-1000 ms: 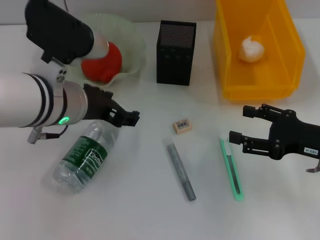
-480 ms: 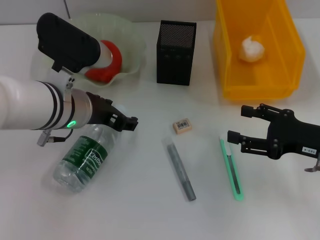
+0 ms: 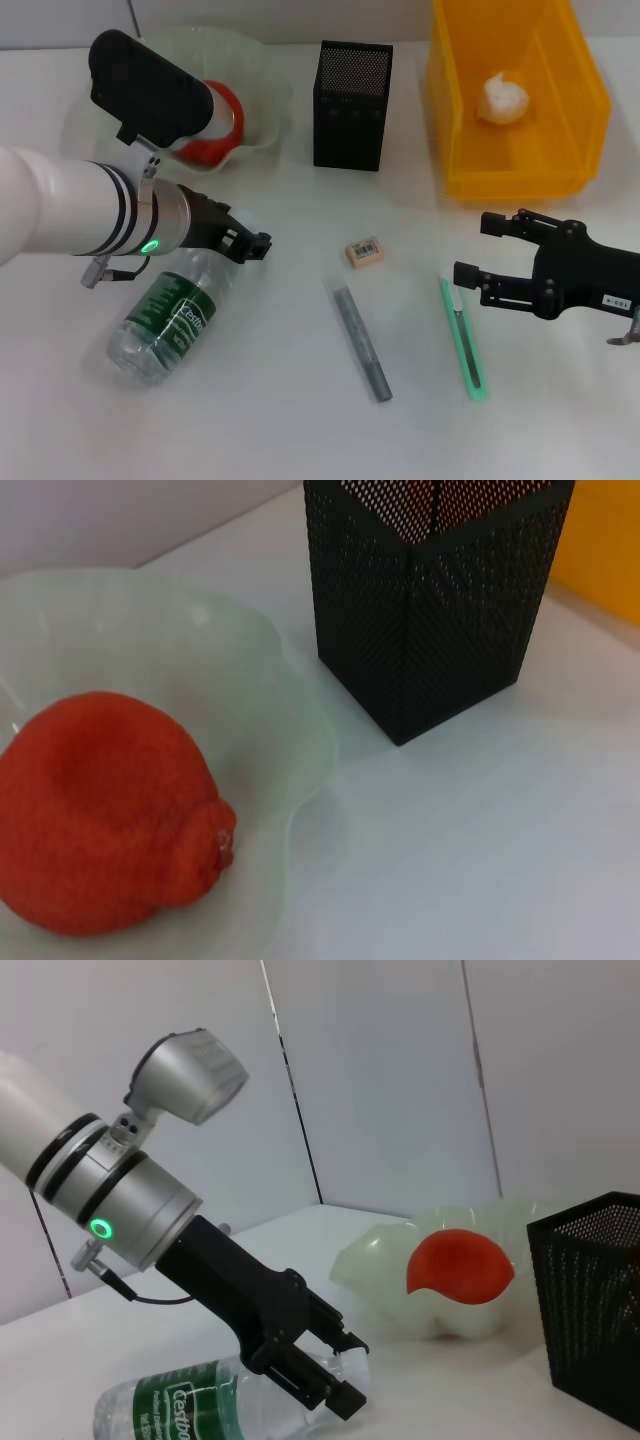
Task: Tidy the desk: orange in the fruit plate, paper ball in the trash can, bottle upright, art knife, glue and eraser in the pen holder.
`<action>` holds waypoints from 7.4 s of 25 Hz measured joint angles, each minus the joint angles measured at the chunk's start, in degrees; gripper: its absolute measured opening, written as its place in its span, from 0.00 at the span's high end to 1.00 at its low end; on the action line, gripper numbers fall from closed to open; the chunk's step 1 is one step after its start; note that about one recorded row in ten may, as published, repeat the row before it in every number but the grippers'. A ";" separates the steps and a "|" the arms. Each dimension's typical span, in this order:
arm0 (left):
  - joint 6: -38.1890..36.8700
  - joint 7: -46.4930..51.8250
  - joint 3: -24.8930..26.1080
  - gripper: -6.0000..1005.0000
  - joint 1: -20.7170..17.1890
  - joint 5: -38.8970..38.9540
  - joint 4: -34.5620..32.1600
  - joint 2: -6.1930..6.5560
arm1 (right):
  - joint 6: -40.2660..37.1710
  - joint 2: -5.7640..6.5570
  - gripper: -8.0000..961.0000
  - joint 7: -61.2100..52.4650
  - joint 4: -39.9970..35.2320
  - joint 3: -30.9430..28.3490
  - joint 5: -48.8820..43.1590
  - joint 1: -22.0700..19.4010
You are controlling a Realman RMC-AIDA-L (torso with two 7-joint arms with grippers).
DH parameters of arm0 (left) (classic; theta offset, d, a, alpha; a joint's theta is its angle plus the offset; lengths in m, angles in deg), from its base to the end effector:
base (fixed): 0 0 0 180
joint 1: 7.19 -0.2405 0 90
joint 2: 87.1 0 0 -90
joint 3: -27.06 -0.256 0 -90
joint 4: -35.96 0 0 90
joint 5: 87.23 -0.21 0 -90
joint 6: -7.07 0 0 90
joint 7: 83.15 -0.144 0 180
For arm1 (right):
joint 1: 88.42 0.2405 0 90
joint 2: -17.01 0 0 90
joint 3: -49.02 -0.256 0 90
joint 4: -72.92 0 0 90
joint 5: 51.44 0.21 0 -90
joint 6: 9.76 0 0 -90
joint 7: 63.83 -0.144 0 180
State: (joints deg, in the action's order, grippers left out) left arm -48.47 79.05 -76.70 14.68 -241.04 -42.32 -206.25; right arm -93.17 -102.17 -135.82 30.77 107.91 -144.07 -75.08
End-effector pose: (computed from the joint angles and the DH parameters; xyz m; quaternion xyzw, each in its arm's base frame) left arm -0.1979 0.3421 -0.0631 -0.8988 -0.3047 0.1009 0.2985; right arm 0.2958 0.2755 -0.0088 -0.9170 0.2203 0.2747 0.1876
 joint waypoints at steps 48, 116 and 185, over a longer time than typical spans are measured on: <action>-3.43 -54.61 23.42 0.51 -25.81 43.88 -19.11 0.58 | 0.00 0.09 0.14 -0.44 1.45 -0.08 0.00 0.82; -40.17 -113.67 35.92 0.14 -15.91 74.84 38.58 0.68 | -17.10 0.01 0.14 -57.44 -46.54 -1.11 -28.65 6.43; -36.71 -117.90 34.68 0.14 -13.49 74.88 43.30 0.58 | -1.17 -0.79 0.52 -97.49 -16.00 31.12 -56.42 32.72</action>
State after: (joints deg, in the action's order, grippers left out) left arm -85.18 -38.85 -42.02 1.19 -166.16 0.99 -205.66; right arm -94.34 -102.96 -233.31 14.77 139.02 -200.49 -42.37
